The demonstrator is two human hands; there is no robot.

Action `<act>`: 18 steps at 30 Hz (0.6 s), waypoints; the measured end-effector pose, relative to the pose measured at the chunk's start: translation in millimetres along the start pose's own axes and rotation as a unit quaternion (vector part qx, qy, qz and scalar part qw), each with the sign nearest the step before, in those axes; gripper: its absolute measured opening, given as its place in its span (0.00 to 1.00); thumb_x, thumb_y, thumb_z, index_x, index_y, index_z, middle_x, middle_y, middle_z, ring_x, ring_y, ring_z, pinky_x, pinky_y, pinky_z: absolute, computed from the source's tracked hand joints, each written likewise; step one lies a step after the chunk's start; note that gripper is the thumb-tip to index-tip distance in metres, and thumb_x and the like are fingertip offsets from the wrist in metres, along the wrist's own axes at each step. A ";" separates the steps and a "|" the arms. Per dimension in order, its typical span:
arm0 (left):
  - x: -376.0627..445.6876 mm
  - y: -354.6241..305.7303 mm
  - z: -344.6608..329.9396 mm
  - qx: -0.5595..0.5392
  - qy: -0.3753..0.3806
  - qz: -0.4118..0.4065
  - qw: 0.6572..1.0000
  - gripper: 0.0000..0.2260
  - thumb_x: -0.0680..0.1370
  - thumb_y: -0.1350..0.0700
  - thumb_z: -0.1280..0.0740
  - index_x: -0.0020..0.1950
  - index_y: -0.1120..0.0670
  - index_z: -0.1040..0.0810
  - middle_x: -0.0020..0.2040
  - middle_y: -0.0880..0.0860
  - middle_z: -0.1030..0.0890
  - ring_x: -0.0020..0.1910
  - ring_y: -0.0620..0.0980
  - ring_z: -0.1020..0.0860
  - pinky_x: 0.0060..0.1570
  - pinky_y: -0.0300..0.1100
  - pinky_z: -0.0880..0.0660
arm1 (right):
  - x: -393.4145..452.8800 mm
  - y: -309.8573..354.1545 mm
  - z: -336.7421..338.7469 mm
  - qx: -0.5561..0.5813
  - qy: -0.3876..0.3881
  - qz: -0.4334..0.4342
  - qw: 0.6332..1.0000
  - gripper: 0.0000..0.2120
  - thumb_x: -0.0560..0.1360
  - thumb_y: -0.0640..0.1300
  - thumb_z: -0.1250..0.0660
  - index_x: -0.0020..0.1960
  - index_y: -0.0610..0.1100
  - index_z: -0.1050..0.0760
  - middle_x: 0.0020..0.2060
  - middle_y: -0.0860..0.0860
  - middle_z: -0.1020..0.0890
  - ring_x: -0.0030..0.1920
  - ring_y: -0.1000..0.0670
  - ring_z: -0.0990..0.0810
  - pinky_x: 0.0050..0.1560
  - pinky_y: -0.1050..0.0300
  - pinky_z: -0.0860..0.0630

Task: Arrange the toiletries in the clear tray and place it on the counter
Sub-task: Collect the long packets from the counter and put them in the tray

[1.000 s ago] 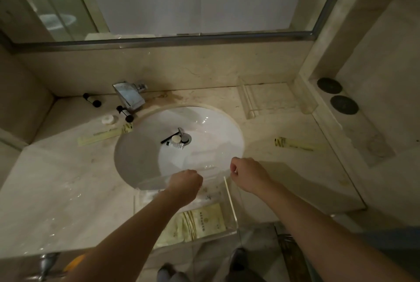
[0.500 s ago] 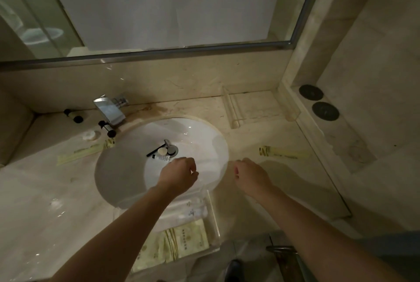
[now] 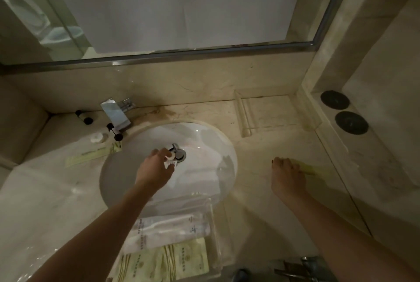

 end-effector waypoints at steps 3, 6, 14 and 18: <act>14.8 23.7 11.1 0.008 -0.019 0.042 0.999 0.17 0.74 0.55 0.31 0.61 0.54 0.26 0.60 0.57 0.25 0.53 0.58 0.21 0.51 0.51 0.22 | 4.0 -1.9 -9.2 -0.009 -0.004 -0.019 1.000 0.18 0.76 0.42 0.44 0.65 0.42 0.33 0.59 0.43 0.25 0.58 0.41 0.27 0.54 0.48 0.25; 31.1 54.0 24.6 0.023 -0.036 0.088 0.995 0.19 0.74 0.56 0.31 0.64 0.56 0.27 0.64 0.59 0.28 0.52 0.58 0.22 0.51 0.50 0.25 | 4.3 1.5 -14.9 -0.017 -0.018 -0.023 0.999 0.18 0.73 0.40 0.41 0.62 0.40 0.29 0.55 0.41 0.23 0.53 0.39 0.25 0.51 0.47 0.26; 65.1 135.3 40.5 0.051 -0.023 0.218 0.974 0.23 0.74 0.57 0.32 0.68 0.61 0.30 0.67 0.65 0.32 0.63 0.66 0.30 0.64 0.57 0.30 | 7.8 19.5 -19.9 -0.005 -0.067 -0.005 0.998 0.18 0.64 0.33 0.31 0.53 0.33 0.24 0.45 0.36 0.22 0.41 0.36 0.25 0.42 0.44 0.26; 77.5 164.0 31.5 0.065 0.020 0.236 0.969 0.24 0.74 0.59 0.33 0.68 0.63 0.31 0.67 0.65 0.32 0.67 0.66 0.32 0.65 0.57 0.31 | 9.8 33.9 -22.2 -0.025 -0.076 0.001 0.997 0.21 0.63 0.37 0.28 0.54 0.33 0.24 0.46 0.36 0.22 0.43 0.37 0.26 0.45 0.44 0.28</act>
Point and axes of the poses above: each hand's wrist, its own x-axis towards the middle knuckle, its own z-axis out of the back of the hand, y = z × x, the point moved 6 cm from there along x, towards the middle knuckle
